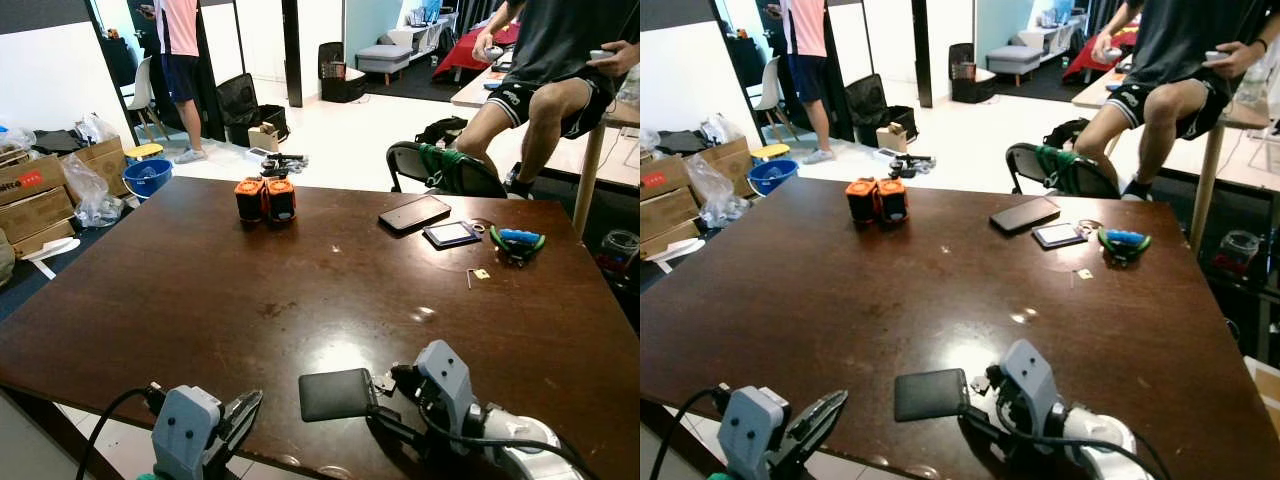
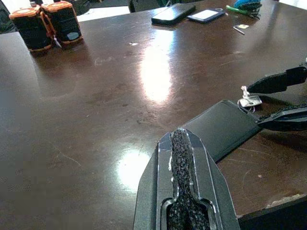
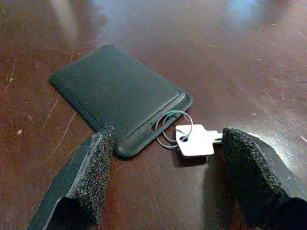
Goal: Hang keys on a hook
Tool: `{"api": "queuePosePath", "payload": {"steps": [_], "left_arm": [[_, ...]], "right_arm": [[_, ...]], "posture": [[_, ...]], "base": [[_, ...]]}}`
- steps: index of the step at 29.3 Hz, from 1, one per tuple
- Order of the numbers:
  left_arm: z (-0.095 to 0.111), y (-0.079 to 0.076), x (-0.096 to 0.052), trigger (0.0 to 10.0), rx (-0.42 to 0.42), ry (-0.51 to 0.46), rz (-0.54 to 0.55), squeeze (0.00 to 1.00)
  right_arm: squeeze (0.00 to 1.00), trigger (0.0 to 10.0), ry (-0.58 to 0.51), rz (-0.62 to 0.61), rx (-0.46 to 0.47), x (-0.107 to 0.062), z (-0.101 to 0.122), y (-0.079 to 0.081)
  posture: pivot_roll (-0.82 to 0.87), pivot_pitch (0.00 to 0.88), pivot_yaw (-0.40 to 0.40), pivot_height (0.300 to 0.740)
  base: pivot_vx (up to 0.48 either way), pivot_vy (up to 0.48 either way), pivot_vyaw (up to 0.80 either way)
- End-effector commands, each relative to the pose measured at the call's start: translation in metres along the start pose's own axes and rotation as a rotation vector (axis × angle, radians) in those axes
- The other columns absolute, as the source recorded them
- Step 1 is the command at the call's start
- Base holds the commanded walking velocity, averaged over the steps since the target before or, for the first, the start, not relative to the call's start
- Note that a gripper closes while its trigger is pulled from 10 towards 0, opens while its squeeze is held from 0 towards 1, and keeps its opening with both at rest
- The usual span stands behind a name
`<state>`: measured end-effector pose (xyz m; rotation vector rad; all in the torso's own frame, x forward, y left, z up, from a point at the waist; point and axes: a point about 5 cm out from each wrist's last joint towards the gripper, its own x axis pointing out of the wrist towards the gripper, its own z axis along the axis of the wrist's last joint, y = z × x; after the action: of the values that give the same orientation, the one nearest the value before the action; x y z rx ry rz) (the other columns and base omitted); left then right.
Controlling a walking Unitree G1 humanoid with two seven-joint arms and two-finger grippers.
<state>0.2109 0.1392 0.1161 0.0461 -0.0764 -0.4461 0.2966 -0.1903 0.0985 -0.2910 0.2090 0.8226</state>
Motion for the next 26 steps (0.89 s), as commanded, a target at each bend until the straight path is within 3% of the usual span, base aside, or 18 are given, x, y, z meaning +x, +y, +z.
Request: {"api": "queuePosePath", "payload": {"steps": [1, 18, 19, 20, 21, 24, 25, 26], "left_arm": [[-0.005, 0.0, -0.002, 10.0, -0.008, 0.032, 0.004, 0.0], [-0.006, -0.002, -0.002, 10.0, -0.012, 0.04, -0.002, 0.0], [-0.006, -0.003, -0.002, 10.0, -0.011, 0.042, -0.004, 0.0], [-0.006, -0.003, -0.002, 10.0, -0.011, 0.042, -0.004, 0.0], [-0.007, -0.003, -0.002, 10.0, -0.01, 0.043, -0.005, 0.0], [-0.007, -0.003, -0.002, 10.0, -0.01, 0.043, -0.005, 0.0], [-0.006, -0.003, -0.002, 10.0, -0.009, 0.043, -0.006, 0.0], [-0.006, -0.003, -0.002, 10.0, -0.009, 0.043, -0.006, 0.0]], "right_arm": [[0.0, 10.0, 0.006, 0.022, 0.008, 0.006, -0.003, 0.006], [0.0, 10.0, -0.005, 0.061, -0.012, 0.022, 0.001, 0.016], [0.0, 6.1, -0.007, 0.067, -0.013, 0.023, 0.001, 0.016], [0.0, 6.1, -0.007, 0.067, -0.013, 0.023, 0.001, 0.016], [0.0, 4.4, -0.008, 0.069, -0.012, 0.023, 0.001, 0.017], [0.0, 4.4, -0.008, 0.069, -0.012, 0.023, 0.001, 0.017], [0.0, 3.1, -0.007, 0.071, -0.013, 0.023, 0.001, 0.017], [0.0, 3.1, -0.007, 0.071, -0.013, 0.023, 0.001, 0.017]], "posture": [[0.0, 0.006, 0.159, 0.74], [0.0, 0.007, 0.159, 0.74], [0.0, 0.007, 0.159, 0.74], [0.0, 0.007, 0.159, 0.74], [0.0, 0.007, 0.159, 0.74], [0.0, 0.007, 0.159, 0.74], [0.0, 0.01, 0.161, 0.74], [0.0, 0.01, 0.161, 0.74]], "base": [[0.0, 0.0, 0.0], [0.0, 0.0, 0.0], [0.0, 0.0, 0.0], [0.0, 0.0, 0.0], [0.0, 0.0, 0.0], [0.0, 0.0, 0.0], [0.0, 0.0, 0.0], [0.0, 0.0, 0.0]]}}
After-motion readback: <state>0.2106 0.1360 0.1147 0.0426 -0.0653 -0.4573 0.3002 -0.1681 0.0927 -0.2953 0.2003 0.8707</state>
